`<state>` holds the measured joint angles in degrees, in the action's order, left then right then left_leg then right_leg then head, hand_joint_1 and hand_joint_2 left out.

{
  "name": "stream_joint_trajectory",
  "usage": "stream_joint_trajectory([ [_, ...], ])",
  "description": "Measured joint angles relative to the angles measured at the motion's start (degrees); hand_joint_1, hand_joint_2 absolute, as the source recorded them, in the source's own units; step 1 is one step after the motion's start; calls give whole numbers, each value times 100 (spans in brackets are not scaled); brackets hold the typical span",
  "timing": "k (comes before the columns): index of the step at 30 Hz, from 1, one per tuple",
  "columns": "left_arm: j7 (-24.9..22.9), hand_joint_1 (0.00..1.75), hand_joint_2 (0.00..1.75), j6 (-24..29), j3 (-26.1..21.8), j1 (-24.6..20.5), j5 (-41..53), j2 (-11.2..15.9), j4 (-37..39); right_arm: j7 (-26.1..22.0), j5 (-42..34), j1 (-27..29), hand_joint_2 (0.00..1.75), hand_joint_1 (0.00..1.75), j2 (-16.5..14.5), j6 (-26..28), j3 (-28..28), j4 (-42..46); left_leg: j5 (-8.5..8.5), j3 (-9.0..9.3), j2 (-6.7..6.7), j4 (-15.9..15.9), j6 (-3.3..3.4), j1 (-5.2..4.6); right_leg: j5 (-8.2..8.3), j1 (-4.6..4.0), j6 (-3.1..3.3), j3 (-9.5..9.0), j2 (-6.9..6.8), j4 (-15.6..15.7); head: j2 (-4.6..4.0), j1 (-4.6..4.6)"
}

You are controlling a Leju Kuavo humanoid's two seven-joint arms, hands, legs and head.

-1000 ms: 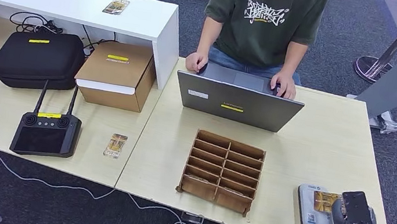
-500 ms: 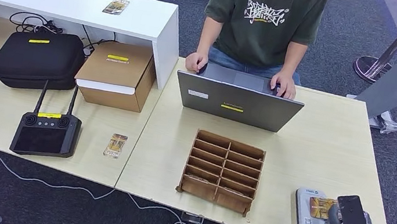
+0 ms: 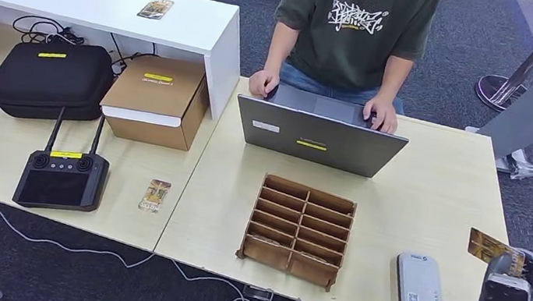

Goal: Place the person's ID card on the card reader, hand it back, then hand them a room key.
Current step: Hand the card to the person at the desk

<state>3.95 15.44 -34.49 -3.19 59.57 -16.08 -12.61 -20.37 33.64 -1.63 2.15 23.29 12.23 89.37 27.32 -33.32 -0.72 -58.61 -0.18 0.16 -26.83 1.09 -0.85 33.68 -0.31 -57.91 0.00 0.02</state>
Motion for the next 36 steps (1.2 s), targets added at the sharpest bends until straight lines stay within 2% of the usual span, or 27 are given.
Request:
stream_joint_trajectory([
  [5,31,0,0,-8,0,0,0,-26,0,51,253,103,175,175,-84,22,-145,773,0,-1,2,0,0,0,0,1,0,-1,1,0,0,1],
  [9,34,0,0,-43,0,-3,5,-30,0,127,536,47,175,175,-98,27,-286,996,0,-1,2,0,1,-1,2,2,-1,-3,2,0,0,1],
  [15,-28,0,0,-167,0,-40,64,-29,0,251,1087,-621,175,175,-98,204,-614,718,-5,4,9,-1,2,-1,10,2,1,-2,12,-1,0,1],
  [21,-159,0,0,-327,24,-115,290,-27,0,640,1515,-1814,175,175,-46,319,-1026,-208,-14,4,9,-2,1,-1,17,2,3,-2,14,-4,0,0],
  [29,-379,0,0,-550,215,-235,530,-17,0,1141,1932,-3857,175,175,-73,372,-1556,-2344,-25,3,1,-4,-8,-2,25,3,2,-1,12,-6,0,1],
  [36,-523,0,0,-666,360,-332,586,-3,0,1223,2079,-4822,175,175,-293,361,-1834,-3699,-25,0,-4,-4,-8,-2,24,2,2,2,9,-6,0,-1],
])
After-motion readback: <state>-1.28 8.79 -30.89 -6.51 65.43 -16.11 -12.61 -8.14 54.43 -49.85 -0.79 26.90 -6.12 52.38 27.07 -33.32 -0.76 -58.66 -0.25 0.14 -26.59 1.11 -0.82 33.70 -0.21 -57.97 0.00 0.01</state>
